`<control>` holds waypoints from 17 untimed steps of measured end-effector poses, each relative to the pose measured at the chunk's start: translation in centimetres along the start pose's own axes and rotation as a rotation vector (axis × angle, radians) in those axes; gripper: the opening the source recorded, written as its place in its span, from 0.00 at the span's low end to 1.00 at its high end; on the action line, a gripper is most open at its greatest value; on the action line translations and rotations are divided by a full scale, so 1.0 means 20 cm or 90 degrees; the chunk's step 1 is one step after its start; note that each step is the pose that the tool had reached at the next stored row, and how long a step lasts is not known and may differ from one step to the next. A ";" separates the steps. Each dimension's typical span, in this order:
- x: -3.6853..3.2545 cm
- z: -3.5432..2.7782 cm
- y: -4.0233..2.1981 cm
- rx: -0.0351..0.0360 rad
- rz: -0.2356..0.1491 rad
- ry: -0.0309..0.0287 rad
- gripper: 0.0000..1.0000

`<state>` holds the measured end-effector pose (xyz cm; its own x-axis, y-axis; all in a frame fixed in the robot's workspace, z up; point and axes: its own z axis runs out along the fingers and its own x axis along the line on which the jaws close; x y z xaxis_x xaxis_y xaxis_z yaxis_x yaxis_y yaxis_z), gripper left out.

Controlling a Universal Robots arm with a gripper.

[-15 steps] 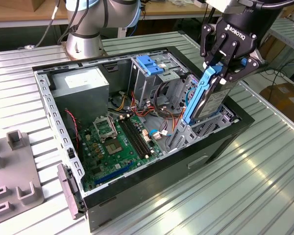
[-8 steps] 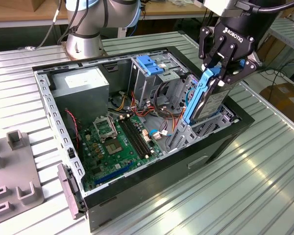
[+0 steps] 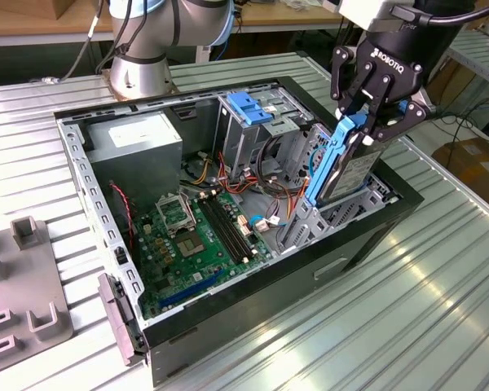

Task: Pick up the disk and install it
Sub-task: 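Insert the disk into the insertion slot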

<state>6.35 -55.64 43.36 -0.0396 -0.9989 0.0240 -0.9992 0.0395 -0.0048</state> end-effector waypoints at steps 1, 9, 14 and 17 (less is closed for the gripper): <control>0.000 0.000 0.000 0.0000 0.000 0.0000 0.37; 0.000 0.024 0.000 -0.0007 0.000 -0.0001 0.37; 0.001 0.058 0.000 -0.0019 0.000 0.0000 0.37; 0.001 0.082 0.000 -0.0029 0.000 0.0001 0.37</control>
<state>6.35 -55.70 41.72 -0.0395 -0.9989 0.0241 -0.9992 0.0395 -0.0003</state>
